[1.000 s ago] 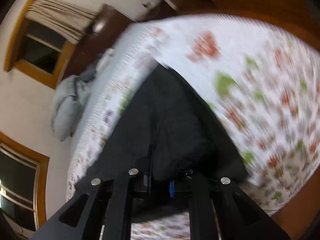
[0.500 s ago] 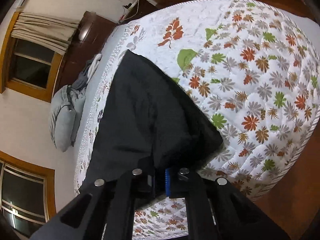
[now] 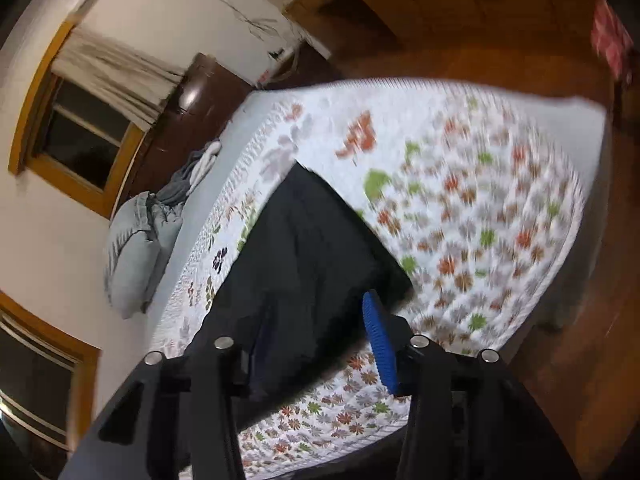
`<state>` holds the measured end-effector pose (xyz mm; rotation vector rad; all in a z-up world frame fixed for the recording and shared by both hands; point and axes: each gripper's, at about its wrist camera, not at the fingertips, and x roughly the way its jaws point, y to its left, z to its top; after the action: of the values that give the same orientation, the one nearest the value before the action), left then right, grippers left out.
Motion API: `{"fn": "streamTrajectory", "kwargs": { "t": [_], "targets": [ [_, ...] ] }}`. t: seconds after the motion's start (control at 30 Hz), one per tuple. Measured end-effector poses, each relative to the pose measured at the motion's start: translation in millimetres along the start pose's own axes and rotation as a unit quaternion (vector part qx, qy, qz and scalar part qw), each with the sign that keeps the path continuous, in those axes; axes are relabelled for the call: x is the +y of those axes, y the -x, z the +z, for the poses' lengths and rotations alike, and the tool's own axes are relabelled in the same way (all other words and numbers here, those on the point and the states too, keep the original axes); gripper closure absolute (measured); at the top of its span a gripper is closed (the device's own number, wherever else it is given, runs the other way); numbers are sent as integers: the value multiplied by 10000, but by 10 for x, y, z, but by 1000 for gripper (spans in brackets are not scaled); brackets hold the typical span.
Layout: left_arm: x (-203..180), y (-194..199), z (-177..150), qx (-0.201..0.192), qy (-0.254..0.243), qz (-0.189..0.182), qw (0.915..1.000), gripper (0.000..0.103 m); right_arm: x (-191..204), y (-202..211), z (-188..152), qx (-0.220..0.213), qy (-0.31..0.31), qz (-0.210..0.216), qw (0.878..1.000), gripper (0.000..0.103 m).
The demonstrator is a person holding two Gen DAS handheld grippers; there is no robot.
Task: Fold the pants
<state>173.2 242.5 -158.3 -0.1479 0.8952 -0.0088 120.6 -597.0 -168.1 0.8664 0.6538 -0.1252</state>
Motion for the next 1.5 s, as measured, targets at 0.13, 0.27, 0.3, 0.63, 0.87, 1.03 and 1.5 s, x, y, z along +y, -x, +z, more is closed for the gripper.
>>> {"fn": "streamTrajectory", "kwargs": {
  "t": [0.13, 0.27, 0.3, 0.63, 0.87, 1.03, 1.5],
  "targets": [
    [109, -110, 235, -71, 417, -134, 9990, 13, 172, -273, 8, 265, 280, 105, 9992, 59],
    [363, -571, 255, 621, 1052, -70, 9925, 13, 3, -619, -45, 581, 190, -84, 9981, 65],
    [438, -657, 220, 782, 1169, 16, 9901, 14, -90, -708, -45, 656, 180, -290, 9973, 84],
    [558, -688, 171, 675, 1061, -108, 9920, 15, -72, -465, 123, 622, 34, 89, 9980, 59],
    [567, -320, 97, -84, 1163, -236, 9929, 12, -382, -97, 80, 274, -936, 693, 9928, 45],
    [649, -242, 51, -19, 1260, -43, 9920, 11, -593, -108, -52, 216, -1255, 713, 9893, 43],
    [715, -512, -53, 567, 1200, 533, 9897, 6, -964, -331, -184, 121, -1668, 1151, 9792, 33]
  ]
}}
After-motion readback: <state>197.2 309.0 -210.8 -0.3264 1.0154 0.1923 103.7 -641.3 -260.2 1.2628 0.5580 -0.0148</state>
